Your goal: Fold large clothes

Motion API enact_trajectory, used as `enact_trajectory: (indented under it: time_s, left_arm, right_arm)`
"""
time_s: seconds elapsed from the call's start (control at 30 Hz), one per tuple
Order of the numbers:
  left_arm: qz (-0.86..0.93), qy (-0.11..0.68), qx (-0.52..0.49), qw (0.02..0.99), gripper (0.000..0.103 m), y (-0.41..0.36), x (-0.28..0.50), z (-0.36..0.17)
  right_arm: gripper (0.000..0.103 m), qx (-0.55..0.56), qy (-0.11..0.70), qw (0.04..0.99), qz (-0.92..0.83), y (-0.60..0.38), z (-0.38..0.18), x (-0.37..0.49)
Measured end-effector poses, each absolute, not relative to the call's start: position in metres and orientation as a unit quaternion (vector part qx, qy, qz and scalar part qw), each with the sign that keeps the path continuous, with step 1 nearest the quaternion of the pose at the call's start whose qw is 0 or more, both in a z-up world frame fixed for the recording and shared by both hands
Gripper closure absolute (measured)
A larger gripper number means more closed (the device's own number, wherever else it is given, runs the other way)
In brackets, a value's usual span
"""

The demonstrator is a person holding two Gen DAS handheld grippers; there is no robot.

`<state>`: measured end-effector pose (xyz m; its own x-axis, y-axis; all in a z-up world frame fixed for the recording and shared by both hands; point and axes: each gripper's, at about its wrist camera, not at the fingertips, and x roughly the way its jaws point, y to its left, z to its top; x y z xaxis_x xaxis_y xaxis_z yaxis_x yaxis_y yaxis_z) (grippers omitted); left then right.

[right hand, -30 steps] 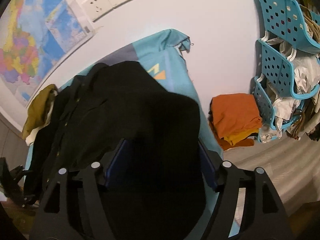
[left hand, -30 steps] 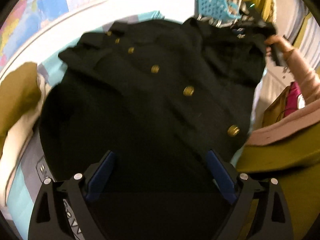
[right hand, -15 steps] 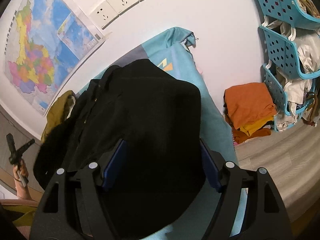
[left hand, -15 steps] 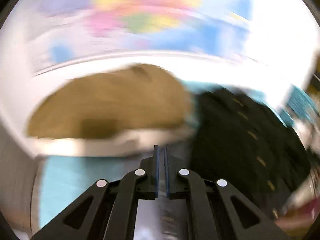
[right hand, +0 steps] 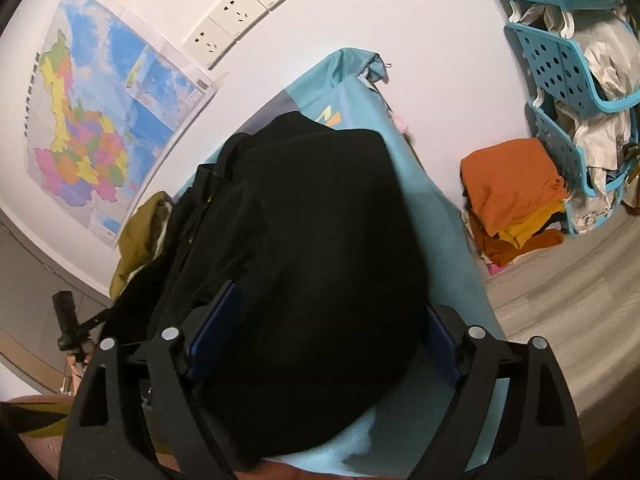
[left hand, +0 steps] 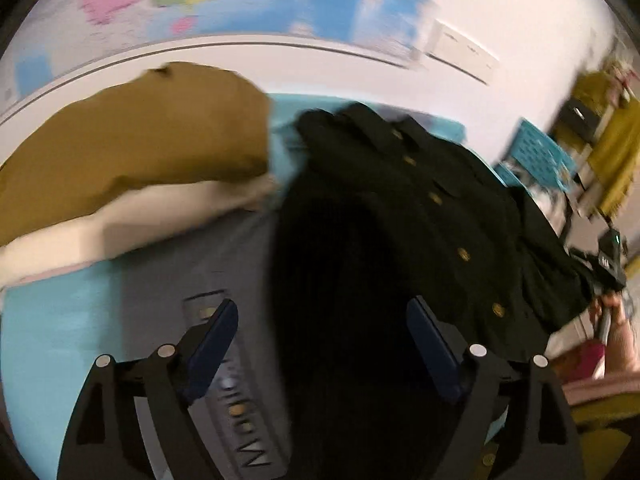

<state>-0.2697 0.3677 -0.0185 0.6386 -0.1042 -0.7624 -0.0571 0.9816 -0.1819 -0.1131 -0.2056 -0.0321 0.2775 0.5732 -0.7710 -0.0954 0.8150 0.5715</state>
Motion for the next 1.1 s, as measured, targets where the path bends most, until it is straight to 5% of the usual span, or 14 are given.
enact_trajectory:
  time_s: [0.07, 0.1, 0.13, 0.17, 0.2, 0.23, 0.3, 0.4, 0.47, 0.67, 0.8, 1.1]
  left_arm:
    - [-0.038, 0.436, -0.087, 0.895, 0.015, 0.360, -0.260, -0.028]
    - [-0.045, 0.449, -0.083, 0.889, 0.016, 0.355, -0.254, -0.032]
    - [-0.042, 0.460, -0.073, 0.884, 0.024, 0.349, -0.256, -0.043]
    - [-0.033, 0.471, -0.055, 0.880, 0.050, 0.344, -0.251, -0.048]
    - [-0.022, 0.485, -0.041, 0.874, 0.062, 0.344, -0.247, -0.052]
    - [-0.018, 0.495, -0.041, 0.868, 0.077, 0.344, -0.243, -0.055]
    - [-0.006, 0.502, -0.055, 0.863, 0.087, 0.352, -0.237, -0.060]
    - [0.017, 0.487, -0.057, 0.871, 0.086, 0.363, -0.236, -0.048]
    - [0.025, 0.470, -0.051, 0.881, 0.068, 0.361, -0.238, -0.035]
    - [-0.012, 0.411, -0.036, 0.911, 0.046, 0.341, -0.238, 0.009]
    - [-0.068, 0.385, -0.030, 0.920, 0.043, 0.321, -0.218, 0.023]
    - [-0.153, 0.392, -0.032, 0.907, 0.035, 0.284, -0.180, 0.016]
  right_arm:
    - [0.022, 0.212, 0.560, 0.770, 0.221, -0.203, -0.034, -0.116]
    - [0.036, 0.208, 0.559, 0.772, 0.222, -0.202, -0.034, -0.116]
    - [0.061, 0.204, 0.561, 0.770, 0.226, -0.200, -0.035, -0.116]
    - [0.074, 0.201, 0.564, 0.768, 0.229, -0.199, -0.036, -0.115]
    - [0.090, 0.190, 0.566, 0.770, 0.223, -0.198, -0.036, -0.114]
    - [0.092, 0.180, 0.566, 0.775, 0.216, -0.198, -0.032, -0.111]
    - [0.095, 0.172, 0.553, 0.788, 0.210, -0.202, -0.018, -0.105]
    - [0.097, 0.155, 0.524, 0.814, 0.198, -0.209, 0.015, -0.090]
    - [0.097, 0.135, 0.510, 0.827, 0.194, -0.207, 0.039, -0.078]
    - [0.097, 0.042, 0.503, 0.830, 0.236, -0.149, 0.095, -0.044]
    - [0.097, -0.054, 0.514, 0.799, 0.306, -0.064, 0.119, -0.030]
    - [0.081, -0.114, 0.573, 0.669, 0.459, 0.115, 0.045, -0.043]
